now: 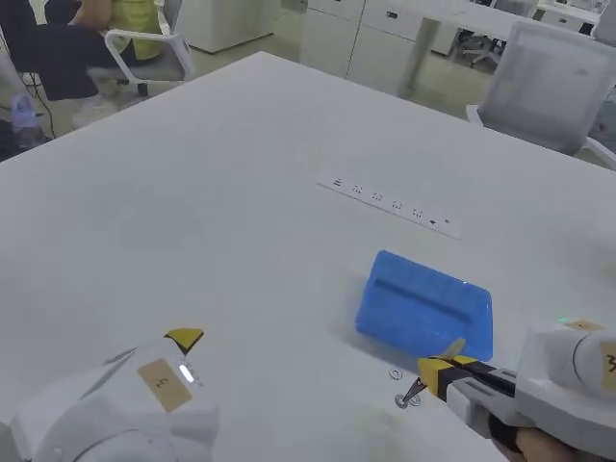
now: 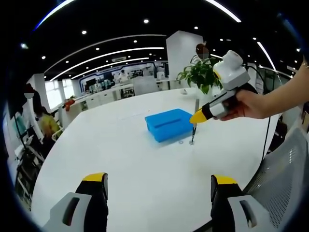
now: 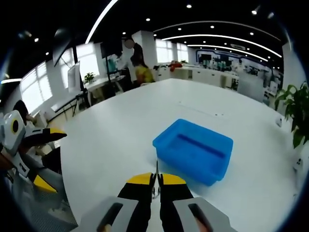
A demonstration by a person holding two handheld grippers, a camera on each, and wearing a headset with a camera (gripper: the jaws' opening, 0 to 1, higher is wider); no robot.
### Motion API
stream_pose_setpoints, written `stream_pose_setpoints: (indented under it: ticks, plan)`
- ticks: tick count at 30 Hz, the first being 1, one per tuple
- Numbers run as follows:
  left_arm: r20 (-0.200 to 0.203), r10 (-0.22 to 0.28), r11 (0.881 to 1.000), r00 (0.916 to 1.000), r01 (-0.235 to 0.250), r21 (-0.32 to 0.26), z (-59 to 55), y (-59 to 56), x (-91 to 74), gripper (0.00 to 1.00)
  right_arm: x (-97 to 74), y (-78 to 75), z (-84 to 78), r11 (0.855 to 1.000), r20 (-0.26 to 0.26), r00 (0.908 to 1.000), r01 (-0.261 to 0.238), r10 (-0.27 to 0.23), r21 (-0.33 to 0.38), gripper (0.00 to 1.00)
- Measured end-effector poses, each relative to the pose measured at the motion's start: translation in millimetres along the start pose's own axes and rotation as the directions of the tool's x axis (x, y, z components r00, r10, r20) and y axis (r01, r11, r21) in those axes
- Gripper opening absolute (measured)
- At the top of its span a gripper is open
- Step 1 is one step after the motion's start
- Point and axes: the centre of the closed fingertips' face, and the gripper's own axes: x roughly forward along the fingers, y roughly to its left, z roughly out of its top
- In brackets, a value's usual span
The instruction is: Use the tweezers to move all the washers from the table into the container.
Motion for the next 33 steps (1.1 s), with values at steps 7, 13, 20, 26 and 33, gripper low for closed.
stream_pose_setpoints:
  ticks: [7,13,20,26,33]
  plan:
    - [0.011,0.0,1.0,0.9999,0.0,-0.006,1.9,0.0,-0.4,0.9,-5.2,-8.6,26.3,1.0,0.045,0.9989,0.018,-0.017,-0.026,0.01]
    - [-0.007,-0.002,1.0,1.0,0.002,0.007,-1.6,-1.3,0.7,0.89,-4.4,-9.4,37.7,0.999,0.062,0.9979,0.02,-0.017,-0.042,0.01]
    - [-0.014,-0.004,1.0,0.9999,0.004,-0.004,-2.6,-0.9,1.1,0.88,-0.1,-15.2,52.7,0.997,0.082,0.9961,0.039,-0.033,-0.069,0.01]
    - [0.012,-0.012,1.0,0.9999,0.012,-0.011,1.7,-1.1,-0.8,0.88,5.5,-24.6,71.2,0.994,0.107,0.9929,0.062,-0.052,-0.092,0.01]
    - [0.038,-0.015,1.0,0.9992,0.016,-0.01,6.2,-1.7,-1.7,0.92,17.2,-36.2,82.7,0.992,0.127,0.9894,0.083,-0.07,-0.099,0.01]
